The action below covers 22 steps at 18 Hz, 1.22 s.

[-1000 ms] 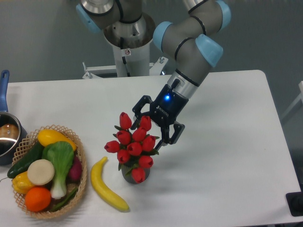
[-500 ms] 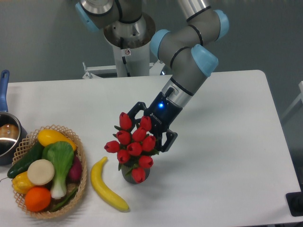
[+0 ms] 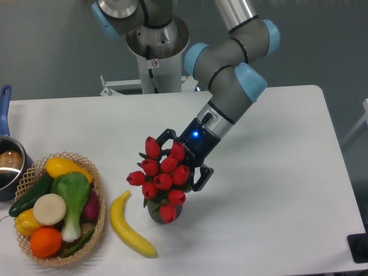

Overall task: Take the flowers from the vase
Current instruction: 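Close the gripper on the bunch of tulip stems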

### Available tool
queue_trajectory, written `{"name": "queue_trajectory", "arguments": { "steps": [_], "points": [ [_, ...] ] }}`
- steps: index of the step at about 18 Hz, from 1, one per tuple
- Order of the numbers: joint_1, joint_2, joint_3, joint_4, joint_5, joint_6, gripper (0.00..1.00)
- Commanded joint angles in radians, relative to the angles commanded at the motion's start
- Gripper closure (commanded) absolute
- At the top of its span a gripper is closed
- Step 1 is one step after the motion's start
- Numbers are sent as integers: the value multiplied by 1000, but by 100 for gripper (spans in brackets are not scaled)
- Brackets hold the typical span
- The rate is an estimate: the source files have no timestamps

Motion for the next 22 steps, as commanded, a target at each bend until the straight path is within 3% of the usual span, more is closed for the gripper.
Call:
{"name": "queue_trajectory", "arguments": {
  "steps": [5,9,14,22],
  "points": [
    [0,-3,-3,0,0,2,1],
    [2,-2,-2,0,-9,0,28],
    [3,2,-8,0,-37,0,49],
    [15,6,-11,0,-57,-3,55]
  ]
}}
